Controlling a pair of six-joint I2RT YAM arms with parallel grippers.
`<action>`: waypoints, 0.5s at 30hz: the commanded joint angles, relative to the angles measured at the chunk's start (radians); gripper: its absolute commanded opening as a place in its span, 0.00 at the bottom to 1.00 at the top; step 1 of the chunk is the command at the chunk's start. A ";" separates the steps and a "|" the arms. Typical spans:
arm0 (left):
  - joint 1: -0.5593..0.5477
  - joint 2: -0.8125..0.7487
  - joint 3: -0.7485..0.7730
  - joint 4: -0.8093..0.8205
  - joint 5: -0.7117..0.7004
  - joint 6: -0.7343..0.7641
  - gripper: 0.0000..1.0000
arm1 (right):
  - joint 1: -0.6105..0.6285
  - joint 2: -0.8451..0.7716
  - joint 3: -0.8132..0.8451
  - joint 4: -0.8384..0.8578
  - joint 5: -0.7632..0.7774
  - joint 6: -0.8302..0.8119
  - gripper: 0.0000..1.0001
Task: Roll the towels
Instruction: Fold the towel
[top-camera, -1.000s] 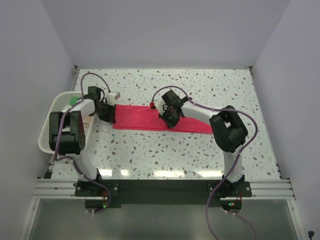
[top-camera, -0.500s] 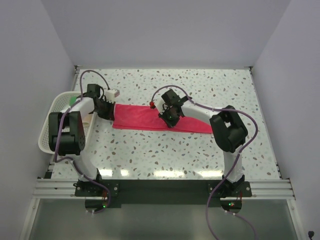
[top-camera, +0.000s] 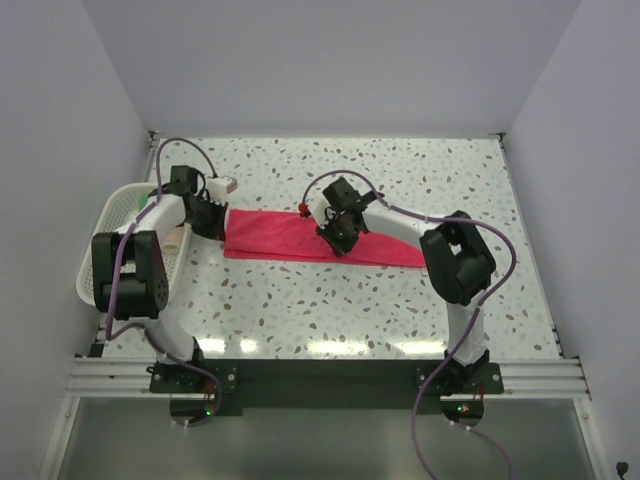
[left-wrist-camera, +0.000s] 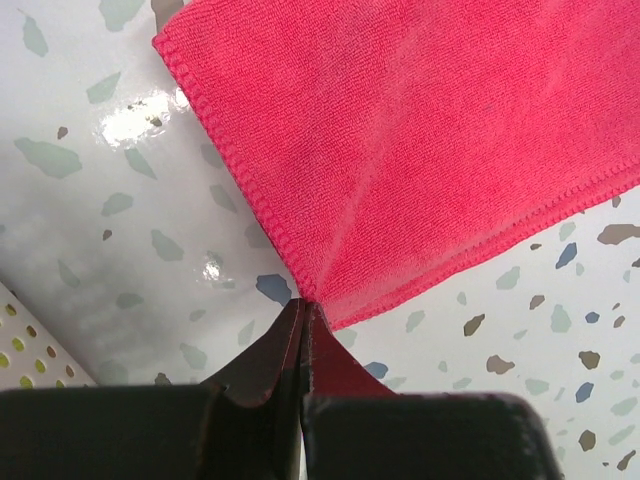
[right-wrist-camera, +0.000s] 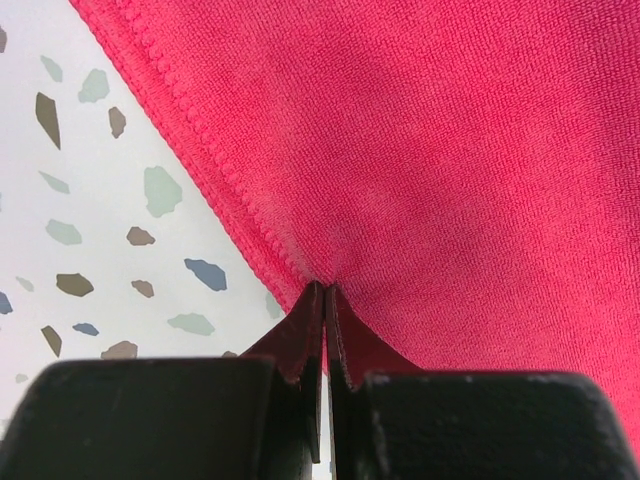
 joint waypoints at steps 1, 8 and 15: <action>0.008 -0.054 0.041 -0.044 -0.015 0.026 0.00 | 0.008 -0.059 0.028 -0.027 -0.042 -0.015 0.00; 0.012 -0.048 0.059 -0.073 -0.001 0.032 0.00 | 0.008 -0.059 0.031 -0.044 -0.061 -0.021 0.00; 0.011 -0.044 0.081 -0.099 0.019 0.036 0.00 | 0.008 -0.079 0.028 -0.044 -0.036 -0.018 0.02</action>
